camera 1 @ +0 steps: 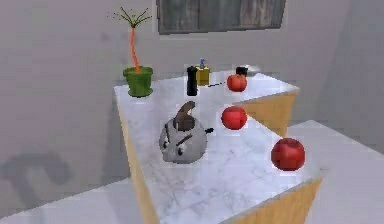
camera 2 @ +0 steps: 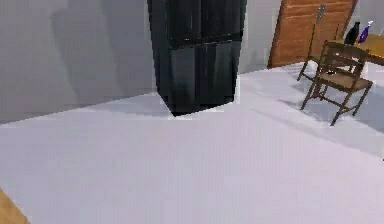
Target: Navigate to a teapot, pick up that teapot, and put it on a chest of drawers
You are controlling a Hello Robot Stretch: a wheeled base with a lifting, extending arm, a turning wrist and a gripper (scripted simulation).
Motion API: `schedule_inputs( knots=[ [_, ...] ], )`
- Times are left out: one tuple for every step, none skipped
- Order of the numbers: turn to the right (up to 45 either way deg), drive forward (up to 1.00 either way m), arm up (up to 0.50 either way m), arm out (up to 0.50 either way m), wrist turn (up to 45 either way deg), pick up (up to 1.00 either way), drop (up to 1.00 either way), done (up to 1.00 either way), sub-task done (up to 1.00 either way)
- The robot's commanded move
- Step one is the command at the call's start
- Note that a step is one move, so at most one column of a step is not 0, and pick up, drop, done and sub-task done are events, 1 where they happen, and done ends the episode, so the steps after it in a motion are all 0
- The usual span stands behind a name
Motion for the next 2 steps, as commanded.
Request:
schedule_inputs(
  knots=[
    [-45.0,0.0,0.0,0.0,0.0,0.0,0.0,0.0,0.0],
    [-42.0,0.0,0.0,0.0,0.0,0.0,0.0,0.0,0.0]
  ],
)
